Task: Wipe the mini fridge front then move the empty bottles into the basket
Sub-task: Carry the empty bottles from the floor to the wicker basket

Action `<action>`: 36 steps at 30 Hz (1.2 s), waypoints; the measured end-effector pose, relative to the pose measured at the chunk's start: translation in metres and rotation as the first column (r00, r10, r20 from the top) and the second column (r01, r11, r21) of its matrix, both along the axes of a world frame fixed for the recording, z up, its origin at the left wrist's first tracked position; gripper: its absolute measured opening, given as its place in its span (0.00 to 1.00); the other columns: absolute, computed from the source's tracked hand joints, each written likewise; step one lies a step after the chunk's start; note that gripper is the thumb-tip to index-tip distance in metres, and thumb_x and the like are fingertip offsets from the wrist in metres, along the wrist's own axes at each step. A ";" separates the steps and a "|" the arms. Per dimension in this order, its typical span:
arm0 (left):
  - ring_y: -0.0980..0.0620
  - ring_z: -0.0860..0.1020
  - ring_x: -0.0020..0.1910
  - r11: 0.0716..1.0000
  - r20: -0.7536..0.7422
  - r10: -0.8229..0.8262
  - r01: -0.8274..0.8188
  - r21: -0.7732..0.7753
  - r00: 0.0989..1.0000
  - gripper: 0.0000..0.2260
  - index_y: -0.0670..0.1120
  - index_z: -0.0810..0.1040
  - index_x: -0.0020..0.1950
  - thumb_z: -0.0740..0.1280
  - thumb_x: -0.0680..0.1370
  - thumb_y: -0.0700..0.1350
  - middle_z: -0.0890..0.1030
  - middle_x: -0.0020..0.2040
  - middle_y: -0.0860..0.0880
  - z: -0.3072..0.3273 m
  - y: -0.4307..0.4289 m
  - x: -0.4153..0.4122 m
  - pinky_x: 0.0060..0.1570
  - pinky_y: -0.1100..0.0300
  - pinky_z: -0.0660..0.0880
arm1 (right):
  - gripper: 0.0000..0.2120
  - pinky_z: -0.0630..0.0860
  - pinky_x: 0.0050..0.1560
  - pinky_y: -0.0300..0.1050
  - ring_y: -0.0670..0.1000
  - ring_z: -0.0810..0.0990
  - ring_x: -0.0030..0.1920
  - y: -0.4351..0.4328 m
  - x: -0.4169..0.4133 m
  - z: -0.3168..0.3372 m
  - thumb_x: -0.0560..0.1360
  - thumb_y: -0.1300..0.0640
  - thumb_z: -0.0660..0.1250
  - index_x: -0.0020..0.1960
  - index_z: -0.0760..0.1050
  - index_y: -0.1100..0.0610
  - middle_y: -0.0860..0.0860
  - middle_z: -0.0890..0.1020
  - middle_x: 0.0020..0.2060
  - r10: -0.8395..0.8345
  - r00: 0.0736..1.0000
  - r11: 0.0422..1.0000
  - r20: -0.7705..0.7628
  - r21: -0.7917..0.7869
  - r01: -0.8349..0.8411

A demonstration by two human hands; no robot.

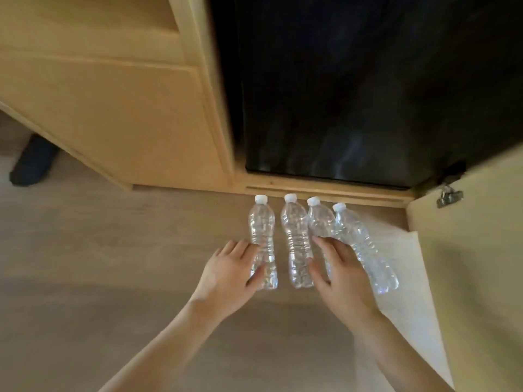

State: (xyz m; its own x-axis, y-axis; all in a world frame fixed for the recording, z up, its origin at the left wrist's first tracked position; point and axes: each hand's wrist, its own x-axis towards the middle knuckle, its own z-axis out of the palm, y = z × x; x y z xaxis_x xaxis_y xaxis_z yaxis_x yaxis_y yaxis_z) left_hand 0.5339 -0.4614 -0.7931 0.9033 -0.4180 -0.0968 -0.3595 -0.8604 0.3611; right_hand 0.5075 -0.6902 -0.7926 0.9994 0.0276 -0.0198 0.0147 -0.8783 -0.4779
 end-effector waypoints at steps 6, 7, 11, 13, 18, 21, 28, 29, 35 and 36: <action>0.47 0.76 0.55 0.984 -0.127 0.150 -0.161 -0.077 0.980 0.27 0.47 0.70 0.71 0.56 0.78 0.60 0.75 0.58 0.51 -0.089 -0.006 0.014 0.48 0.52 0.78 | 0.23 0.82 0.50 0.50 0.58 0.82 0.54 0.000 0.015 -0.096 0.77 0.51 0.69 0.67 0.75 0.61 0.56 0.80 0.58 0.032 0.999 0.999 0.006 0.007 -0.032; 0.48 0.75 0.57 0.971 -0.163 0.190 -0.209 -0.113 0.968 0.29 0.47 0.65 0.74 0.59 0.78 0.61 0.73 0.59 0.50 -0.096 -0.010 0.012 0.49 0.53 0.78 | 0.25 0.82 0.48 0.50 0.58 0.82 0.52 0.002 0.014 -0.104 0.76 0.49 0.68 0.69 0.73 0.61 0.57 0.80 0.59 0.015 1.000 1.000 -0.017 0.023 -0.014; 0.45 0.72 0.65 0.902 -0.326 0.303 -0.380 -0.206 0.895 0.37 0.49 0.52 0.80 0.66 0.77 0.60 0.70 0.66 0.46 -0.109 -0.024 0.011 0.59 0.53 0.74 | 0.33 0.81 0.50 0.46 0.55 0.81 0.56 0.019 0.014 -0.111 0.75 0.44 0.66 0.75 0.65 0.56 0.56 0.74 0.65 -0.007 0.993 0.995 -0.115 0.094 0.018; 0.43 0.72 0.66 0.851 -0.426 0.324 -0.457 -0.258 0.845 0.38 0.52 0.49 0.80 0.67 0.77 0.58 0.69 0.69 0.44 -0.107 -0.030 0.006 0.62 0.51 0.73 | 0.36 0.77 0.55 0.45 0.55 0.78 0.62 0.027 0.007 -0.114 0.75 0.46 0.69 0.78 0.59 0.53 0.55 0.73 0.68 -0.034 0.980 0.987 -0.198 0.146 0.063; 0.49 0.72 0.67 0.746 -0.507 0.360 -0.568 -0.347 0.783 0.38 0.59 0.51 0.78 0.70 0.75 0.55 0.70 0.70 0.48 -0.112 -0.035 -0.002 0.55 0.58 0.72 | 0.38 0.79 0.57 0.53 0.57 0.79 0.60 0.033 -0.001 -0.115 0.73 0.49 0.73 0.77 0.58 0.45 0.50 0.74 0.69 -0.121 0.962 0.927 -0.246 0.318 0.198; 0.53 0.71 0.66 0.680 -0.547 0.400 -0.638 -0.361 0.736 0.35 0.61 0.55 0.76 0.71 0.74 0.54 0.71 0.66 0.54 -0.097 -0.030 -0.013 0.52 0.62 0.68 | 0.37 0.78 0.60 0.54 0.56 0.79 0.62 0.031 -0.007 -0.093 0.71 0.45 0.71 0.76 0.59 0.41 0.43 0.70 0.70 -0.159 0.960 0.897 -0.231 0.371 0.239; 0.58 0.72 0.65 0.659 -0.645 0.373 -0.680 -0.322 0.667 0.34 0.65 0.59 0.74 0.71 0.72 0.57 0.72 0.68 0.57 0.030 -0.017 -0.060 0.52 0.64 0.71 | 0.35 0.76 0.63 0.51 0.51 0.76 0.65 0.039 -0.043 0.043 0.72 0.44 0.69 0.76 0.59 0.37 0.36 0.71 0.65 -0.168 0.947 0.871 -0.275 0.409 0.274; 0.57 0.73 0.66 0.657 -0.653 0.363 -0.680 -0.326 0.664 0.34 0.64 0.59 0.74 0.71 0.72 0.57 0.73 0.69 0.56 0.055 -0.014 -0.066 0.55 0.60 0.74 | 0.35 0.77 0.63 0.55 0.52 0.76 0.65 0.041 -0.050 0.065 0.72 0.45 0.69 0.76 0.59 0.38 0.41 0.72 0.67 -0.167 0.942 0.862 -0.291 0.421 0.283; 0.61 0.76 0.62 0.605 -0.689 0.386 -0.732 -0.313 0.614 0.36 0.64 0.61 0.74 0.71 0.69 0.64 0.73 0.65 0.64 0.233 0.005 -0.095 0.59 0.55 0.77 | 0.40 0.76 0.63 0.53 0.48 0.75 0.65 0.055 -0.081 0.241 0.67 0.40 0.68 0.76 0.57 0.38 0.38 0.72 0.67 -0.213 0.892 0.809 -0.399 0.440 0.390; 0.66 0.75 0.61 0.598 -0.687 0.401 -0.741 -0.305 0.607 0.37 0.62 0.61 0.74 0.71 0.68 0.66 0.72 0.63 0.68 0.268 0.008 -0.100 0.58 0.62 0.75 | 0.43 0.78 0.60 0.51 0.44 0.76 0.62 0.057 -0.086 0.275 0.66 0.39 0.69 0.77 0.56 0.40 0.36 0.73 0.65 -0.231 0.877 0.796 -0.422 0.436 0.420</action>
